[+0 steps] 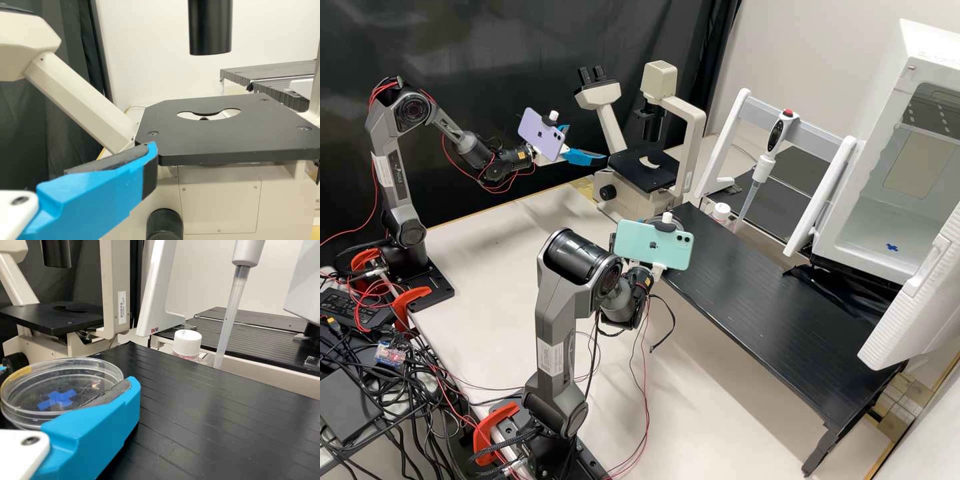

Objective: Move the petri dish to the incubator

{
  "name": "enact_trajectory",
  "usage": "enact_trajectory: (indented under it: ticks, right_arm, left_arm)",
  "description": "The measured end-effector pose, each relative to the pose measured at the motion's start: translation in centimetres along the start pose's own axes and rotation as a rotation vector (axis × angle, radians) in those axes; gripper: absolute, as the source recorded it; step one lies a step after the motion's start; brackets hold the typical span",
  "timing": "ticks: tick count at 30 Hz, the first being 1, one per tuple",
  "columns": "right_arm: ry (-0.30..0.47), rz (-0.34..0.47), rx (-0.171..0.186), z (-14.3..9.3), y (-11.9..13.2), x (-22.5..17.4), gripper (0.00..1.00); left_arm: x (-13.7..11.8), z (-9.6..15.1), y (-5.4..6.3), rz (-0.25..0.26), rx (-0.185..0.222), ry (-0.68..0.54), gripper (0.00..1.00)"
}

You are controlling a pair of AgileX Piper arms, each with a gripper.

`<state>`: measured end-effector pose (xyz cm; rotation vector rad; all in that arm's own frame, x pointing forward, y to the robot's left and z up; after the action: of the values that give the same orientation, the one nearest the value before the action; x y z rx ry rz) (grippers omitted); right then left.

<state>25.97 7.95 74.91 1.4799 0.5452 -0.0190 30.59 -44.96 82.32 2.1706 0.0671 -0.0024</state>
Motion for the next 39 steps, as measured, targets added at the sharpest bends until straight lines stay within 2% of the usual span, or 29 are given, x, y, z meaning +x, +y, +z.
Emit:
enact_trajectory:
  ticks: [16,20,24,27,31,35,37,39]
  right_arm:
    - [0.0,0.0,0.001,0.0,0.0,0.0,0.0]
    - [-0.029,0.02,-0.007,0.7,0.9,-0.1,0.0]
    - [-0.086,0.066,-0.001,1.8,2.2,-0.3,0.0]
    - [-0.14,0.104,-0.024,3.4,4.1,-0.6,0.0]
    - [-0.216,0.202,0.019,5.2,6.7,-1.2,0.0]
    - [-0.269,0.286,0.012,6.8,9.7,-1.9,0.0]
    - [-0.281,0.331,0.024,7.3,10.9,-2.2,0.0]
    - [-0.295,0.381,0.022,7.8,12.4,-2.6,0.0]
  left_arm:
    - [0.0,0.0,0.0,0.0,0.0,0.0,1.0]
    - [0.0,0.0,0.0,0.0,0.0,0.0,1.0]
    - [0.0,0.0,0.0,0.0,0.0,0.0,1.0]
    - [0.0,0.0,0.0,0.0,0.0,0.0,1.0]
    - [0.0,0.0,0.0,0.0,0.0,0.0,1.0]
    - [0.0,0.0,0.0,0.0,0.0,0.0,1.0]
    - [0.0,0.0,0.0,0.0,0.0,0.0,1.0]
    - [0.0,0.0,0.0,0.0,0.0,0.0,1.0]
